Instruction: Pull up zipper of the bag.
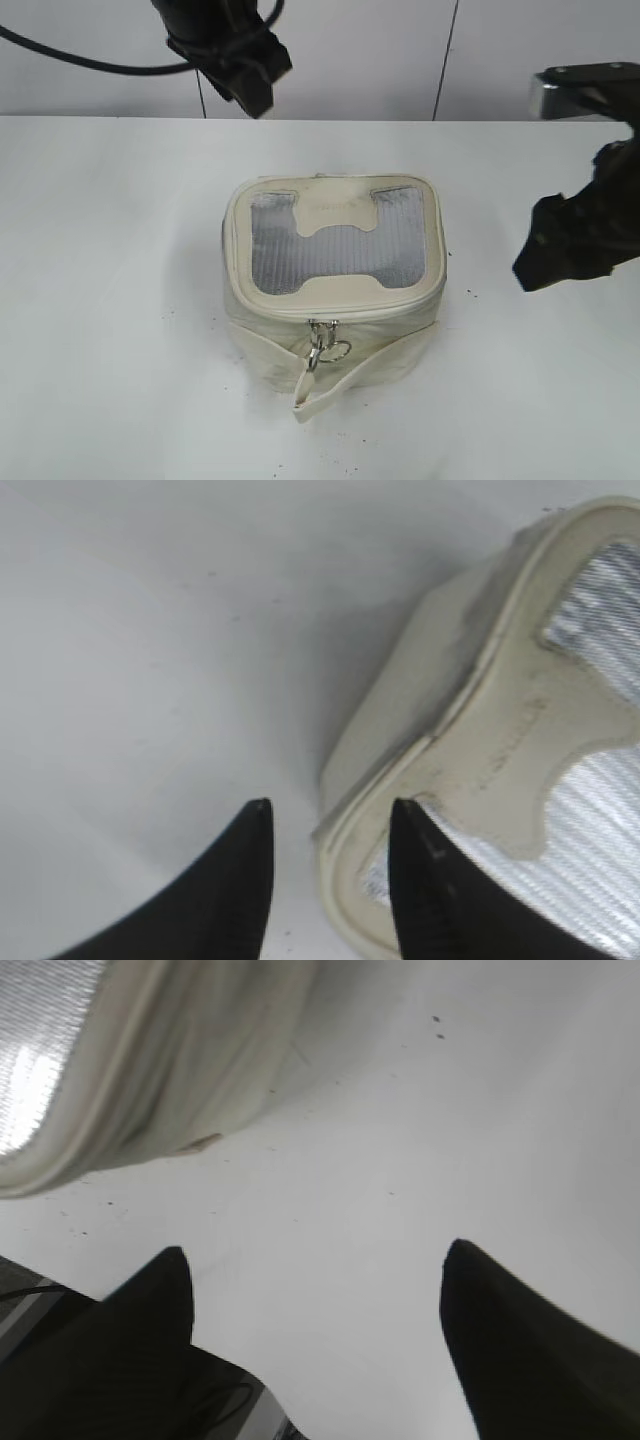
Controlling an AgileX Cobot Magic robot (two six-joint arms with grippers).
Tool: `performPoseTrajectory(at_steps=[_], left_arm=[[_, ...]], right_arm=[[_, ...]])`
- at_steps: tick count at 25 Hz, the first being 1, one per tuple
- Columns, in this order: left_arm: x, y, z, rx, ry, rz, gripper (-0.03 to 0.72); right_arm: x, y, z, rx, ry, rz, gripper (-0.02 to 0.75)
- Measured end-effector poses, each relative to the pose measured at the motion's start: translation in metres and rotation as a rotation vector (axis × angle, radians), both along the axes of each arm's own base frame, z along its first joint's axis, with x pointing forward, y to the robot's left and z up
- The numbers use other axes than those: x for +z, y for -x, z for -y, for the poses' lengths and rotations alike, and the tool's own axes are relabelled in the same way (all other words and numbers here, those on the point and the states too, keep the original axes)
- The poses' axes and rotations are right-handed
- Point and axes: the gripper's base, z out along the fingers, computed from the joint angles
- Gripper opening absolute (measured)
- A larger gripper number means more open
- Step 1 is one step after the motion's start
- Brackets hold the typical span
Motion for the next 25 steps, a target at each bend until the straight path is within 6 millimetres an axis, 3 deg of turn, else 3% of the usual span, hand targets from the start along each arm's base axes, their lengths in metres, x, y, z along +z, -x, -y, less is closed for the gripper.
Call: performPoseTrajectory(at_steps=[6, 11, 16, 25], left_arm=[[0.056, 0.009, -0.048, 0.216, 0.038, 0.139, 0.305], [0.083, 0.046, -0.092, 0.287, 0.066, 0.176, 0.305], [0.071, 0.112, -0.133, 0.311, 0.052, 0.134, 0.305], [0.026, 0.246, -0.207, 0.335, 0.162, 0.165, 0.305]], right_arm=[[0.03, 0.017, 0.038, -0.085, 0.051, 0.043, 0.57], [0.054, 0.047, 0.051, -0.102, 0.074, 0.076, 0.57], [0.062, 0.088, 0.063, -0.111, 0.056, 0.125, 0.57], [0.027, 0.157, 0.082, -0.12, 0.026, 0.217, 0.565]])
